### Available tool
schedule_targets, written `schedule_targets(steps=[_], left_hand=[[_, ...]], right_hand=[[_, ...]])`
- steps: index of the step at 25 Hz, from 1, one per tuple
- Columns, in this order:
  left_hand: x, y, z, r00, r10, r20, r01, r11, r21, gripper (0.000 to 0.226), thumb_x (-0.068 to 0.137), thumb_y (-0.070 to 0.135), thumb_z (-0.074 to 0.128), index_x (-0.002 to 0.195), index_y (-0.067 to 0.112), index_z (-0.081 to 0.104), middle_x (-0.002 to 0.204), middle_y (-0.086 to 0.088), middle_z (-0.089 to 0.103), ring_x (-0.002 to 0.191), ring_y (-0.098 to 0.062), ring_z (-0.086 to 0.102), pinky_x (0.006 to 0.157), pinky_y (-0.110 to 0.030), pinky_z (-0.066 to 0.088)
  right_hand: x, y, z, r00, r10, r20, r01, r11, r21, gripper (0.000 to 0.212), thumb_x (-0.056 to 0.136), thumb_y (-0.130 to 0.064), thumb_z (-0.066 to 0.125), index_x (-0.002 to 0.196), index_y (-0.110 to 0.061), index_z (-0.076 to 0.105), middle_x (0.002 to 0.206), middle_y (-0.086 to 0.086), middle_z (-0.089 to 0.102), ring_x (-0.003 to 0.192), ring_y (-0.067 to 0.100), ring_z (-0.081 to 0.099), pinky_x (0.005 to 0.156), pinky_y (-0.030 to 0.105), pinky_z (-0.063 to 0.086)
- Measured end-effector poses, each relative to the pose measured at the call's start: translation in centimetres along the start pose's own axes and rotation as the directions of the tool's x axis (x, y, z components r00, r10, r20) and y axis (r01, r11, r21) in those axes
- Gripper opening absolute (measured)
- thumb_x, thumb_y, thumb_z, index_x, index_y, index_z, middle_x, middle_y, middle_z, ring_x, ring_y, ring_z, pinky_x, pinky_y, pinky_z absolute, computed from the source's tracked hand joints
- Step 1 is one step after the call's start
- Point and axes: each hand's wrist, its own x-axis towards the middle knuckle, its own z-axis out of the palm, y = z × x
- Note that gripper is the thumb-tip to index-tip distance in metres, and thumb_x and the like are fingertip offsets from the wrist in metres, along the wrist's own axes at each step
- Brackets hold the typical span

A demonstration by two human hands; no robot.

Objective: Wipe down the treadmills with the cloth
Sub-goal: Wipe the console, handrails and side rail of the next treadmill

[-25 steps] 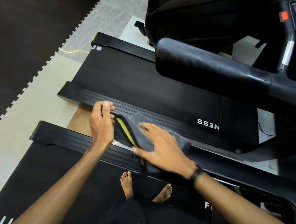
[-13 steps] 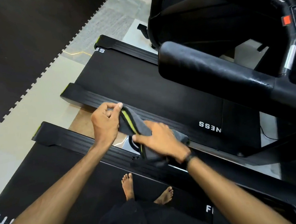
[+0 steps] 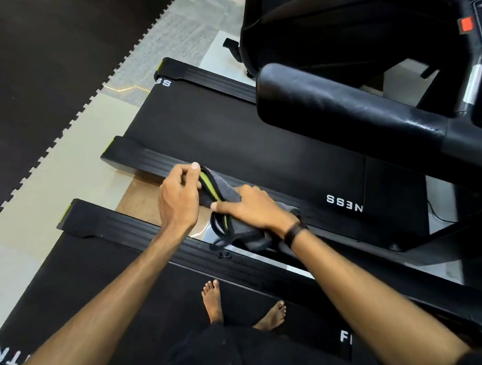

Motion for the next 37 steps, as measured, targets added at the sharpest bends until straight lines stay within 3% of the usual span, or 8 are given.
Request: schedule_targets(steps=[4,11,15,18,25,29,33,37], left_hand=[[-0.5,-0.3,-0.1,0.998,-0.047,0.04,0.05,0.995,-0.082,0.042,0.093,0.053,0.039,0.096,0.019,0.064,0.084,0.008,0.065,0.074,-0.012,0.06,0.071,-0.03,0.049],[-2.0,-0.7,-0.1,0.997,-0.044,0.063,0.048,0.997,-0.065,0.042,0.091,0.061,0.033,0.095,0.03,0.061,0.092,0.01,0.066,0.089,-0.016,0.064,0.08,-0.035,0.051],[-1.4,0.2,0.5,0.999,-0.036,0.032,0.039,0.997,-0.073,0.05,0.094,0.054,0.034,0.094,0.014,0.064,0.09,-0.007,0.068,0.087,-0.024,0.062,0.084,-0.047,0.05],[-0.8,0.4,0.1,0.999,-0.041,0.021,0.043,0.994,-0.102,0.045,0.095,0.052,0.034,0.098,0.02,0.065,0.095,0.004,0.068,0.094,-0.019,0.064,0.088,-0.04,0.049],[-1.9,0.1,-0.1,0.998,-0.017,0.067,0.021,0.998,-0.058,0.047,0.092,0.056,0.033,0.111,0.022,0.06,0.098,0.006,0.064,0.099,-0.02,0.062,0.082,-0.028,0.045],[-1.4,0.5,0.8,0.998,-0.018,0.066,0.023,0.997,-0.07,0.047,0.093,0.054,0.036,0.111,0.019,0.062,0.1,0.003,0.066,0.098,-0.019,0.063,0.09,-0.042,0.05],[-1.2,0.6,0.7,0.998,-0.022,0.062,0.029,0.993,-0.111,0.057,0.087,0.062,0.034,0.11,0.018,0.061,0.1,-0.006,0.067,0.095,-0.022,0.062,0.089,-0.039,0.047],[-2.0,0.6,-0.2,0.998,-0.034,0.058,0.041,0.993,-0.113,0.046,0.092,0.055,0.034,0.109,0.02,0.059,0.097,-0.004,0.064,0.09,-0.017,0.059,0.08,-0.032,0.044]], right_hand=[[-10.0,4.5,0.4,0.943,-0.285,-0.173,0.259,0.953,-0.158,0.07,0.084,-0.072,0.053,0.142,-0.033,0.053,0.147,-0.014,0.05,0.135,0.003,0.042,0.114,0.028,0.032],[-0.7,6.3,-3.4,0.921,0.369,0.129,-0.39,0.888,0.244,0.05,0.082,-0.051,0.074,0.097,-0.004,0.071,0.078,0.003,0.069,0.071,0.018,0.061,0.069,0.031,0.045],[-2.6,-0.4,0.6,0.994,-0.028,-0.107,0.024,0.999,-0.041,0.034,0.089,-0.054,0.064,0.089,-0.02,0.064,0.099,0.004,0.07,0.093,0.026,0.064,0.08,0.036,0.047],[-10.9,2.9,1.5,0.934,-0.273,-0.231,0.225,0.95,-0.216,0.06,0.087,-0.061,0.055,0.139,-0.031,0.056,0.146,-0.002,0.054,0.137,0.017,0.046,0.113,0.037,0.036],[-2.7,5.7,-3.3,0.925,0.379,0.035,-0.379,0.909,0.176,0.061,0.075,-0.065,0.071,0.099,-0.009,0.073,0.093,0.004,0.071,0.092,0.029,0.066,0.083,0.045,0.051],[-1.8,-1.0,1.1,0.984,0.047,-0.174,-0.073,0.987,-0.144,0.048,0.089,-0.064,0.052,0.096,-0.018,0.063,0.104,0.005,0.069,0.101,0.03,0.063,0.085,0.041,0.049],[-11.2,3.2,2.9,0.92,-0.242,-0.309,0.142,0.938,-0.315,0.06,0.089,-0.058,0.057,0.141,-0.029,0.053,0.143,0.0,0.056,0.135,0.024,0.047,0.114,0.044,0.037],[-9.7,9.8,-3.0,0.915,0.363,-0.179,-0.368,0.93,0.006,0.063,0.076,-0.073,0.062,0.109,-0.02,0.071,0.113,0.004,0.073,0.102,0.027,0.067,0.092,0.041,0.052]])
